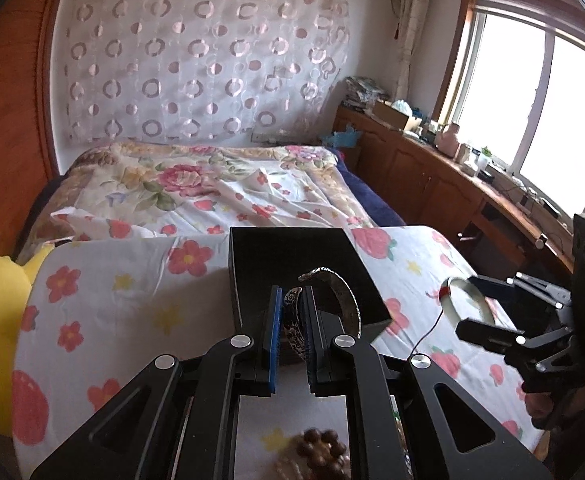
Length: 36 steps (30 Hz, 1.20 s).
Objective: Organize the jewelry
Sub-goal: 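Drop the silver bangle into the black box with the left tool while the right carries the jade bangle, then lower the jade bangle into the black box and open the right tool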
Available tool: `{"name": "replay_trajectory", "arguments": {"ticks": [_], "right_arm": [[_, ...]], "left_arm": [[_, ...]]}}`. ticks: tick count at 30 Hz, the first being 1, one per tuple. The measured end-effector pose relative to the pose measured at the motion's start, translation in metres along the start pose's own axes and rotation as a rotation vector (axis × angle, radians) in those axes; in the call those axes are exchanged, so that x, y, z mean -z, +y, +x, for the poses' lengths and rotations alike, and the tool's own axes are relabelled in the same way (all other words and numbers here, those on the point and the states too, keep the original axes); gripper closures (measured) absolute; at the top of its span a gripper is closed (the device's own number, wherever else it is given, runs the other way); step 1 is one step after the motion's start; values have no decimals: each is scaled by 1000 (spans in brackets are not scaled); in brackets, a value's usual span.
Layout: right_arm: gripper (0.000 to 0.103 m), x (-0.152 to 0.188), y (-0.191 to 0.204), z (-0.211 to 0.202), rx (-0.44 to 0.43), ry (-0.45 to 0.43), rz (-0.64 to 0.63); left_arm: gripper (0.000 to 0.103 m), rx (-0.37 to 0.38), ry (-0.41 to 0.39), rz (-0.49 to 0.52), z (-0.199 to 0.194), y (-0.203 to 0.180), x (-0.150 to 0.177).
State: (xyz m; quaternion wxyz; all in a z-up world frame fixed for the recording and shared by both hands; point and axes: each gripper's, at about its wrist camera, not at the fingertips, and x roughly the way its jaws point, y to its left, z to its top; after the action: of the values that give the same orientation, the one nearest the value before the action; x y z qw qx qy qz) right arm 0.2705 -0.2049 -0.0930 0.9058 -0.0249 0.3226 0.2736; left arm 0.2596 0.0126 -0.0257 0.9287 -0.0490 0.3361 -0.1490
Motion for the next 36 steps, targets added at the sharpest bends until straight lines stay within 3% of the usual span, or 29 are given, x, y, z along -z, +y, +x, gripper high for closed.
{"name": "replay_trajectory", "arguments": {"ticks": [9, 19, 20, 22, 26, 28, 36], "right_arm": [[28, -43, 2, 31, -28, 27, -35], [28, -60, 0, 69, -43, 78, -49], [28, -61, 0, 72, -47, 81, -50], [28, -63, 0, 79, -58, 86, -52], [29, -65, 6, 91, -80, 99, -69], [29, -66, 12, 98, -83, 101, -88], [28, -61, 24, 129, -73, 143, -141]], "left_arm": [[94, -7, 88, 20, 42, 5, -10], [92, -17, 129, -1, 57, 20, -11], [89, -23, 125, 0, 55, 20, -12], [68, -23, 111, -3, 49, 21, -14], [58, -53, 78, 2, 32, 24, -16], [45, -75, 58, 4, 22, 28, -16], [21, -174, 41, 8, 1, 48, -5]]}}
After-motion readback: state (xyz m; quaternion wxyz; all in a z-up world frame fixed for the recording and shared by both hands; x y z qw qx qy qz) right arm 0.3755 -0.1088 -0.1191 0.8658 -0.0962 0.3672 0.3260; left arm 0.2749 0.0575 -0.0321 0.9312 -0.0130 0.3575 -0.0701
